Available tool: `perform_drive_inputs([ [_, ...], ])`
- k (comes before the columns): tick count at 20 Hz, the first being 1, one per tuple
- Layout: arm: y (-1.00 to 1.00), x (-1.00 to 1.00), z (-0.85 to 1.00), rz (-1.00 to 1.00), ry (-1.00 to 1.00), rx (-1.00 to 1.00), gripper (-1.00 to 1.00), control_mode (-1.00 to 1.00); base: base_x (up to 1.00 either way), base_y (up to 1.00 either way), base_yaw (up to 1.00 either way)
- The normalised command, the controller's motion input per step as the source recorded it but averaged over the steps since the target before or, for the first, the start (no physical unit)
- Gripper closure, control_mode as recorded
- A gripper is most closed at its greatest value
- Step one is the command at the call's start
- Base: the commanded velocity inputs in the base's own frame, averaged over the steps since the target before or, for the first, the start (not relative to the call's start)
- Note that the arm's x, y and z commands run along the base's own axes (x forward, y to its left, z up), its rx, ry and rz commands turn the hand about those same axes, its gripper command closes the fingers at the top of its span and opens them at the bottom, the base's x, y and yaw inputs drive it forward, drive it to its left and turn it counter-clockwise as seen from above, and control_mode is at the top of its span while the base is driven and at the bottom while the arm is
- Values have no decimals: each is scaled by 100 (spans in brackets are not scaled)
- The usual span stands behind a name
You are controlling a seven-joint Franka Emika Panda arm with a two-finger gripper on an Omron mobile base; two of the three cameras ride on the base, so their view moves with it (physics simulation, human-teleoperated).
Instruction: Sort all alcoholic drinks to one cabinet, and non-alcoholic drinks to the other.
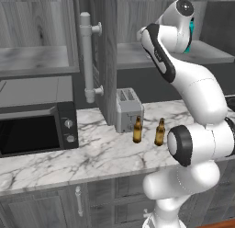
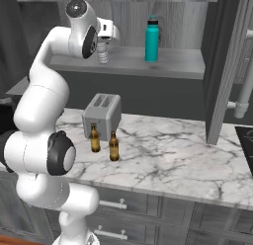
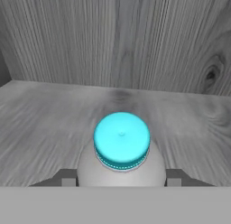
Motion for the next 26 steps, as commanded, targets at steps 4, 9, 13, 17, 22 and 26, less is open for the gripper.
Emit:
perform_drive_inputs([
  [4,0,13,0,0,0,0,100,-100,0,0,0],
  [9,0,11,-2,0,0,0,100,-100,0,0,0],
  [13,0,7,-1,0,0,0,100,-100,0,0,0],
  [17,0,5,0,0,0,0,100,-100,0,0,0],
  [22,0,4,0,0,0,0,100,-100,0,0,0],
  [26,0,7,0,0,0,0,-100,-100,0,0,0],
])
